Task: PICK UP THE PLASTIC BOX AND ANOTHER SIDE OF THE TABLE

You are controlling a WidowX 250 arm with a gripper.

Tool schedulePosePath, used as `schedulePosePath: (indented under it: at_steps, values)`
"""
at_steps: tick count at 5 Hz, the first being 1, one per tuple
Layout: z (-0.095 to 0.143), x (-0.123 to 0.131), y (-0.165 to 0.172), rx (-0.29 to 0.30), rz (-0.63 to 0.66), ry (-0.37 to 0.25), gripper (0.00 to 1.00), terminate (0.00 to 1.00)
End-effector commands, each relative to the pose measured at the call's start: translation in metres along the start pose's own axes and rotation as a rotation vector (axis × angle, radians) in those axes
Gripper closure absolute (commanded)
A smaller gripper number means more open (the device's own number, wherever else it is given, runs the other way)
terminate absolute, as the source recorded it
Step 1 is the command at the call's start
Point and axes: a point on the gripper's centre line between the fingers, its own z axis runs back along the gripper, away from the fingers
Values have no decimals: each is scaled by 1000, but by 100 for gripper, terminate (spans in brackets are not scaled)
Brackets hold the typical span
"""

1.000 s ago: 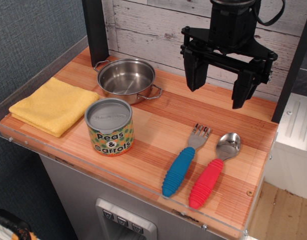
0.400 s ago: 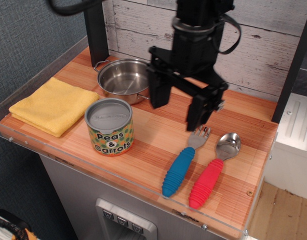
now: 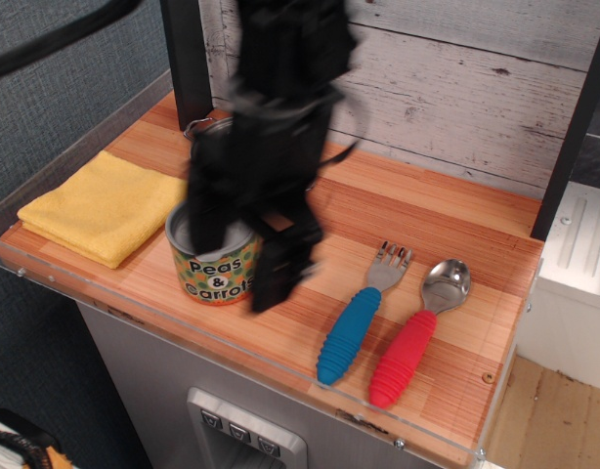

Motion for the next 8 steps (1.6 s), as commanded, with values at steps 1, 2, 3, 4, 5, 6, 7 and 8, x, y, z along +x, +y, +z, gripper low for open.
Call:
schedulePosePath:
  at_steps: [1,2,3,4,5,6,7,8]
  values:
    - [-25,-21,41,20,-9,-79,0,0]
    - [-28,-25,57,44,-41,-134,0,0]
    - [-29,-21,74,68,-114,-221,0,0]
    - [-24,-8,85,82,-229,-267,0,0]
    - [-25,7,87,107,-307,-269,0,0]
    - [-33,25,87,86,-364,-257,0,0]
    - [-40,34,88,68,-384,-241,0,0]
    - [-42,43,86,29,-393,-248,0,0]
